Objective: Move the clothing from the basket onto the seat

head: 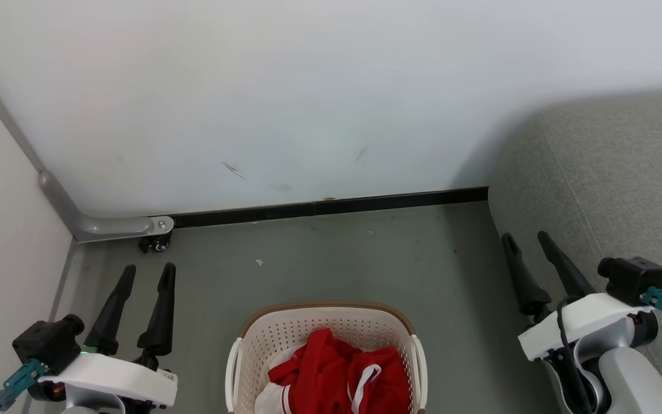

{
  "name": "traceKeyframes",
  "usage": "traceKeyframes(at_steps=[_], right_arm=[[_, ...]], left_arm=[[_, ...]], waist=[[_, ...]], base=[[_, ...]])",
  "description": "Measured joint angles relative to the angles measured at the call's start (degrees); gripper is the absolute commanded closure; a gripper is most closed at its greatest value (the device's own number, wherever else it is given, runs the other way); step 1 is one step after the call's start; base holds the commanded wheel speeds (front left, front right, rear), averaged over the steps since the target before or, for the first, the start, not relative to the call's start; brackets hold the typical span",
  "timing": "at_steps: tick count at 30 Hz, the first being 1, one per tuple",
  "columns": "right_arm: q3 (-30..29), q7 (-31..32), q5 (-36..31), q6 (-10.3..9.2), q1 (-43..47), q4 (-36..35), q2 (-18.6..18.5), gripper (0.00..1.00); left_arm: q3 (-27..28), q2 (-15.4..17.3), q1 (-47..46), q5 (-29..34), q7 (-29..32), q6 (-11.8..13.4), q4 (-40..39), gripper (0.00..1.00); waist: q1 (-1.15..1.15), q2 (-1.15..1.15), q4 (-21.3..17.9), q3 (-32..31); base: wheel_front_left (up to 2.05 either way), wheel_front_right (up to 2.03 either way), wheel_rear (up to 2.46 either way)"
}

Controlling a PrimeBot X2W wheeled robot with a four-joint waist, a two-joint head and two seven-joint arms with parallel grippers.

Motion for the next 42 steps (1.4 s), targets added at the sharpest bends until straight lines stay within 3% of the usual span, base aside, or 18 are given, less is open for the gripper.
traceKeyframes(at_steps=[15,42], right_arm=[[1.0,-3.0,-13.4,0.01,-2.7,-1.5,0.0,0.0],[-1.5,-3.0,-13.8,0.01,-2.7,-2.7,0.9,0.0]], left_arm=[[-1.0,0.0,-2.1,11.0,-3.0,0.0,-2.1,0.0],[-3.2,-0.8,-2.1,12.0,-3.0,0.0,0.3,0.0]], waist=[[-0.01,0.0,0.0,1.5],[-0.02,0.0,-0.4,2.4]], base=[[0.0,0.0,0.0],[0.0,0.0,0.0]])
